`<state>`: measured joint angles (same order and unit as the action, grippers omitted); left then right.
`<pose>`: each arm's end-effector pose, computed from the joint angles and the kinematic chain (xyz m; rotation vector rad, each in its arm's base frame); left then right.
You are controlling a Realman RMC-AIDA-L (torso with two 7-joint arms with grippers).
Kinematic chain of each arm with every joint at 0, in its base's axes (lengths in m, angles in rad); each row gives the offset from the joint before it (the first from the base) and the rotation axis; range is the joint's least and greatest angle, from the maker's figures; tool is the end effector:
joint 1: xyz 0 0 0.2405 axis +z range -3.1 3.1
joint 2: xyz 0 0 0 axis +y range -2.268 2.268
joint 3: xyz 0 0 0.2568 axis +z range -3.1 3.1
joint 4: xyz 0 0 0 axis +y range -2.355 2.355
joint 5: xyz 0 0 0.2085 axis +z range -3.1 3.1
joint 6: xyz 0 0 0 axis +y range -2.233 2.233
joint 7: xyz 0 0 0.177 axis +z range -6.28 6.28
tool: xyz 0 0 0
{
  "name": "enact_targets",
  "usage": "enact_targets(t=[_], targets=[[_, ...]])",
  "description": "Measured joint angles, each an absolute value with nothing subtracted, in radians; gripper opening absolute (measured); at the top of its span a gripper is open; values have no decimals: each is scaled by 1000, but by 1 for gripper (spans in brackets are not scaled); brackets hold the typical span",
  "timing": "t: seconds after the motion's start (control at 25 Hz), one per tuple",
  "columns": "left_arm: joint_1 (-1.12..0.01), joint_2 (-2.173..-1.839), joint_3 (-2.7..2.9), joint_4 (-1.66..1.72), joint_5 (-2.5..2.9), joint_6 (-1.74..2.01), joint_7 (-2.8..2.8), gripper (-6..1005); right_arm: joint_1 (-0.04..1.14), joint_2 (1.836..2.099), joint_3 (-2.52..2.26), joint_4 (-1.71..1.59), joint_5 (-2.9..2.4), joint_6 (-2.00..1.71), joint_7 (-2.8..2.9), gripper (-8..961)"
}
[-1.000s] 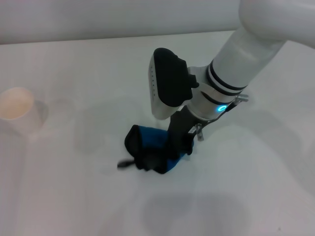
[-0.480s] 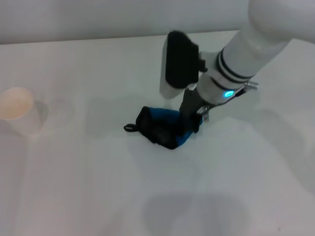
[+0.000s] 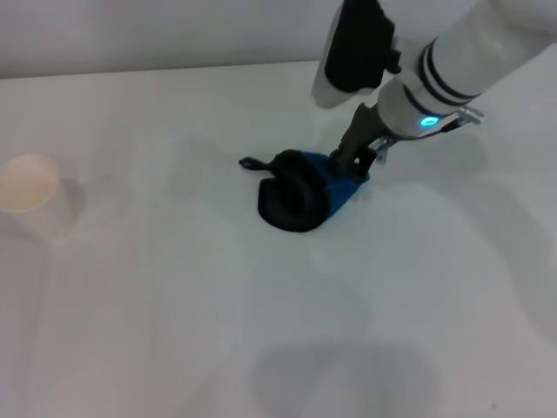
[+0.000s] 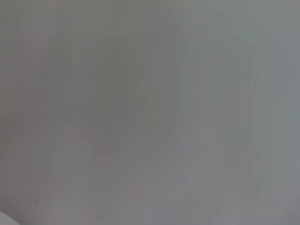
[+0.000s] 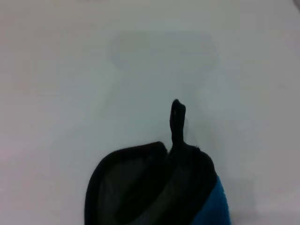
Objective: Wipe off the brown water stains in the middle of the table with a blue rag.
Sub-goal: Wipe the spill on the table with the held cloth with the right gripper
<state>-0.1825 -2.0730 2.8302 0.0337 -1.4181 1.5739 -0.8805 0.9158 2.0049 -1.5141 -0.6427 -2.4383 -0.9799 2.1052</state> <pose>-0.3777 0.2496 0.0360 -1.2331 -0.9448 -1.2440 0.2130 0.4408 -0.0804 -2.6647 0.3492 -0.5592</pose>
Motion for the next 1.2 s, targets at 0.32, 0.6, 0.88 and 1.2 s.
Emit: enact_targets(t=[0.32, 0.6, 0.88, 1.2], targets=[[-183, -2072, 2830, 34, -1420, 1574, -881, 891, 883, 2006, -1475, -680, -2442, -987, 2148, 10], [-183, -2072, 2830, 34, -1421, 1574, -881, 891, 858, 1999, -1398, -688, -2445, -969, 2157, 10], [-183, -2072, 2830, 34, -1422, 1574, -881, 892, 837, 1997, -1351, -709, -2470, -912, 2179, 9], [-177, -2072, 2829, 34, -1422, 1574, -880, 892, 827, 1980, -1315, -710, -2487, -882, 2193, 9]])
